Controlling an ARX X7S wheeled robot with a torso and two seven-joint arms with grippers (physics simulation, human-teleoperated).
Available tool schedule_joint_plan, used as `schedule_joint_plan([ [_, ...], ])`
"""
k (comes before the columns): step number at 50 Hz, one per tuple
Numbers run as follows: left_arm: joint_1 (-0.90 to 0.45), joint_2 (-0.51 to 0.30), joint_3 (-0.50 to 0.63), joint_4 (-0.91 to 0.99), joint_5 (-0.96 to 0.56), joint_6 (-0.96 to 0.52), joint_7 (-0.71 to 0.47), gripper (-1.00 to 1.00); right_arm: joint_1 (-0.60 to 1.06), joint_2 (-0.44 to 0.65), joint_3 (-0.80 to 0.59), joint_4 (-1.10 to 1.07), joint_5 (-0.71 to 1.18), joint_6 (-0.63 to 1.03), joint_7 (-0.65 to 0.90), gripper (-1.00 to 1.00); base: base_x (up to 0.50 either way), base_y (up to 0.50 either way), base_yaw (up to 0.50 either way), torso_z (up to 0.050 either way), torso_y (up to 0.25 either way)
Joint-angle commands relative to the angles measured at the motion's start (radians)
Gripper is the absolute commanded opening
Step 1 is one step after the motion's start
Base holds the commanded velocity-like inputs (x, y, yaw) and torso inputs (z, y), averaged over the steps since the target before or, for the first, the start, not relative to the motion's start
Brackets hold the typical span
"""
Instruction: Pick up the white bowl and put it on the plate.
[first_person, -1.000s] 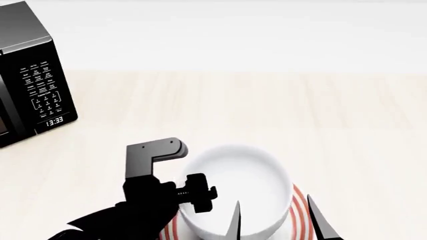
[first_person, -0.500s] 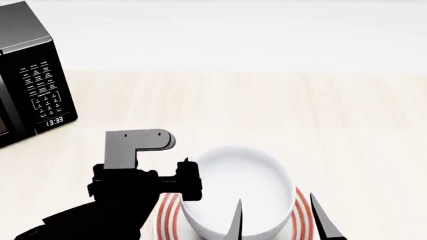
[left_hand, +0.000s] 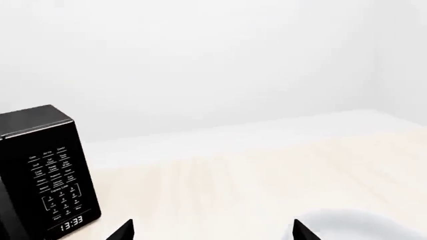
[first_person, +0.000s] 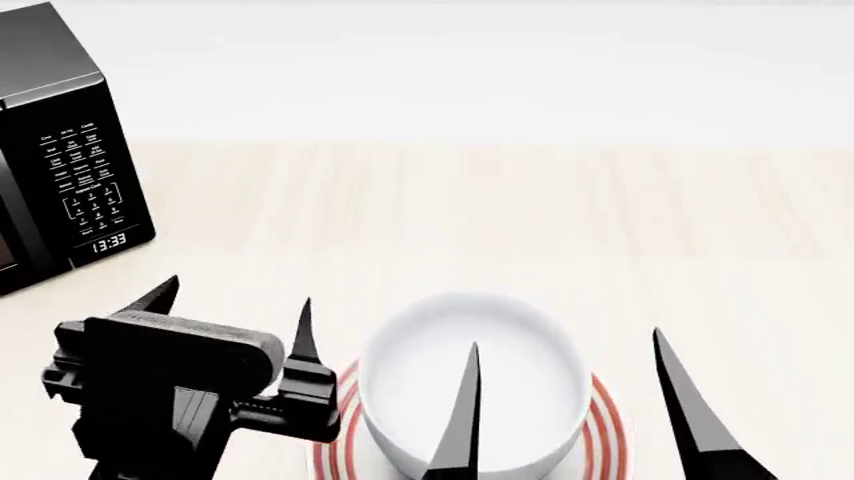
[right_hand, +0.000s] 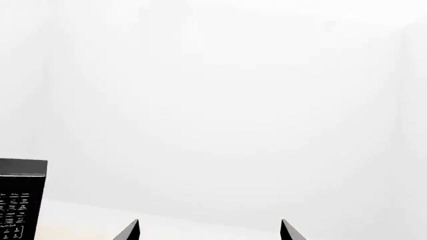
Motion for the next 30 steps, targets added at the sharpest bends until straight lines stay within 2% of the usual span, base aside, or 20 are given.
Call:
schedule_joint_plan([
  [1,0.023,-0.123,-0.004,0.29,0.168,0.018,-0.151,1.0,0.204,0.256,-0.229,-0.118,0.144,-0.022,0.338,1.0,0.0,0.0,0.0,0.0,0.0],
  [4,0.004,-0.141,0.011,0.354,0.221,-0.04,-0.201,1.0,0.37,0.374,-0.426,-0.118,0.214,-0.083,0.515,1.0,0.0,0.0,0.0,0.0,0.0],
  [9,0.005,-0.176,0.03,0.459,0.282,-0.093,-0.27,1.0,0.627,0.467,-0.722,-0.118,0.265,-0.158,0.702,1.0,0.0,0.0,0.0,0.0,0.0],
  [13,0.012,-0.197,0.034,0.513,0.307,-0.104,-0.296,1.0,0.884,0.506,-1.004,-0.118,0.297,-0.223,0.849,1.0,0.0,0.0,0.0,0.0,0.0],
  [17,-0.008,-0.205,0.04,0.602,0.331,-0.165,-0.339,1.0,1.226,0.493,-1.373,-0.118,0.325,-0.307,1.026,1.0,0.0,0.0,0.0,0.0,0.0],
  [30,-0.017,-0.214,0.04,0.759,0.357,-0.265,-0.428,1.0,1.31,0.505,-1.435,-0.118,0.32,-0.338,1.03,1.0,0.0,0.0,0.0,0.0,0.0],
])
